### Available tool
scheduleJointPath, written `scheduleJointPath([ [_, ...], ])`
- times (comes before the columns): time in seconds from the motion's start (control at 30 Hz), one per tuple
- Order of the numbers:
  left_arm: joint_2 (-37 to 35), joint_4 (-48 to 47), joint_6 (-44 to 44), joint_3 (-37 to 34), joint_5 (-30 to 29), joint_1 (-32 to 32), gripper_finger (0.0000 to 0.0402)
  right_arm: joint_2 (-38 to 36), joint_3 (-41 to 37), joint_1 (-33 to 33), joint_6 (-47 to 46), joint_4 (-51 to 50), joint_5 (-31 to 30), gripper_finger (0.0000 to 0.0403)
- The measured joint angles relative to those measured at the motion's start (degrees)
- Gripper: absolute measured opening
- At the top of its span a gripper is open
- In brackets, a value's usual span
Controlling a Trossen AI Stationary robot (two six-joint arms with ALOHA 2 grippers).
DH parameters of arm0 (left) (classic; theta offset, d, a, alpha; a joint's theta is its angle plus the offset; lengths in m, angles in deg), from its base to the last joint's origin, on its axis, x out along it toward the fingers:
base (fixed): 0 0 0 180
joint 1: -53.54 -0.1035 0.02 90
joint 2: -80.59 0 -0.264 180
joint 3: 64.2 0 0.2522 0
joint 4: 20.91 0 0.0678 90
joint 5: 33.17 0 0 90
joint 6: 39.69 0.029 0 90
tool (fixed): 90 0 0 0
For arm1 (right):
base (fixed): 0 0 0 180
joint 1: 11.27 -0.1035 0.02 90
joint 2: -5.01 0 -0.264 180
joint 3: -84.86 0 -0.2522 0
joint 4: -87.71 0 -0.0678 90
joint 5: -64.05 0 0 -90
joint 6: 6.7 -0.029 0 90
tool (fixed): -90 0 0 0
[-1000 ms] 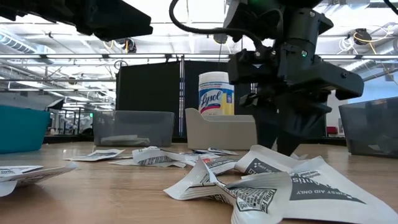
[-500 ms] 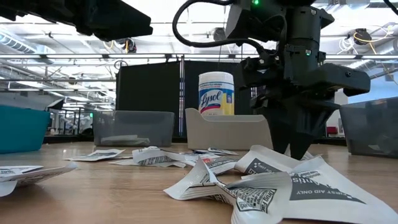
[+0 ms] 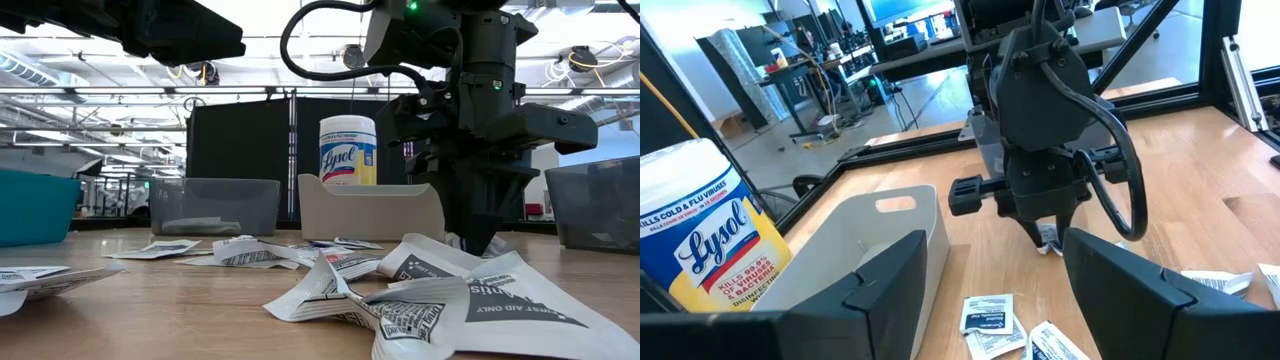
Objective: Pick & Place First Aid Supplies
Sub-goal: Put the blue alcohol pad into the bottom black bin
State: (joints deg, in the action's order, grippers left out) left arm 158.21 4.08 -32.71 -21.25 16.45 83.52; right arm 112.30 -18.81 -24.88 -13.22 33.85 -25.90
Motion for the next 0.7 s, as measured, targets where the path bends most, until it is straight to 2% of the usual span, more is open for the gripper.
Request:
scheduleJointPath([
  [0.2,0.0,0.0,0.0,0.0,0.0,0.0,0.0241,-1.7,0.0,0.0,0.0,0.2,0.0,0.0075],
  [0.7,0.0,0.0,-0.1,0.0,0.0,0.0,0.0241,-13.1,-0.2,-0.1,-3.3,-3.9,-0.2,0.0054],
])
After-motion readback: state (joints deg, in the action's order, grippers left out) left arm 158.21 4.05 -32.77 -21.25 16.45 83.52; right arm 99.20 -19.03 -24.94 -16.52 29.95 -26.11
